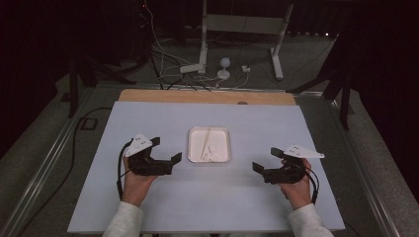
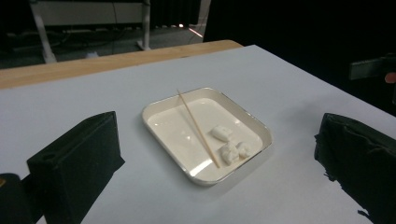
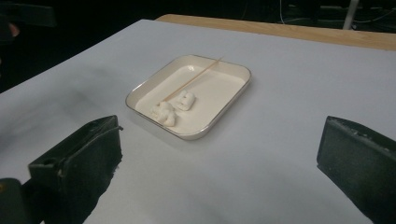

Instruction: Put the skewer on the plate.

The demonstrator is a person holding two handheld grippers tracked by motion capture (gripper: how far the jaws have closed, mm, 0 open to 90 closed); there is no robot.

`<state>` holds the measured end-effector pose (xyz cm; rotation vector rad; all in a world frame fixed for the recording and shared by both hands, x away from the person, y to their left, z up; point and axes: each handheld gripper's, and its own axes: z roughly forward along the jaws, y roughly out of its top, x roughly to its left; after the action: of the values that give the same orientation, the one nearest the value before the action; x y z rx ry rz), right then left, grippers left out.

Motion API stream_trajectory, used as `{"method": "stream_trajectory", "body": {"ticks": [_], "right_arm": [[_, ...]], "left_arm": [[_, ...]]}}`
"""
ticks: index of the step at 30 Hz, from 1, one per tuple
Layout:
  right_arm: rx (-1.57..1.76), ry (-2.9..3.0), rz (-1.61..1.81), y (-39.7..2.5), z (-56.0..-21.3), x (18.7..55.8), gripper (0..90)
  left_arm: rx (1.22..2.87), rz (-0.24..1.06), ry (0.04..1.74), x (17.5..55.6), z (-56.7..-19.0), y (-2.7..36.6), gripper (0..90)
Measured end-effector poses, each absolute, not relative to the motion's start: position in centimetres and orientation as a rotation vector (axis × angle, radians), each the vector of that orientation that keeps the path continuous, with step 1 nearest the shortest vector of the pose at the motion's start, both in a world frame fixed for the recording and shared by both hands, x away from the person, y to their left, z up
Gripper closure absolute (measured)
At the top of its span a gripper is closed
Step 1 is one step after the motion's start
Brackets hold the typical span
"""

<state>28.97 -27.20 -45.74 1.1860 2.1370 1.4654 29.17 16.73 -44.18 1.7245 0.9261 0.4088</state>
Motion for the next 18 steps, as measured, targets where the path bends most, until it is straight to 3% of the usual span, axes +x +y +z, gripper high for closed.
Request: {"method": "stream_trajectory", "body": {"ticks": [18], "right_arm": [[1.166, 2.064, 1.423, -29.7, -46.7, 27.8, 0.0]], "left_arm": [[1.695, 0.504, 0.950, 27.1, -46.1, 20.7, 1.3]]}}
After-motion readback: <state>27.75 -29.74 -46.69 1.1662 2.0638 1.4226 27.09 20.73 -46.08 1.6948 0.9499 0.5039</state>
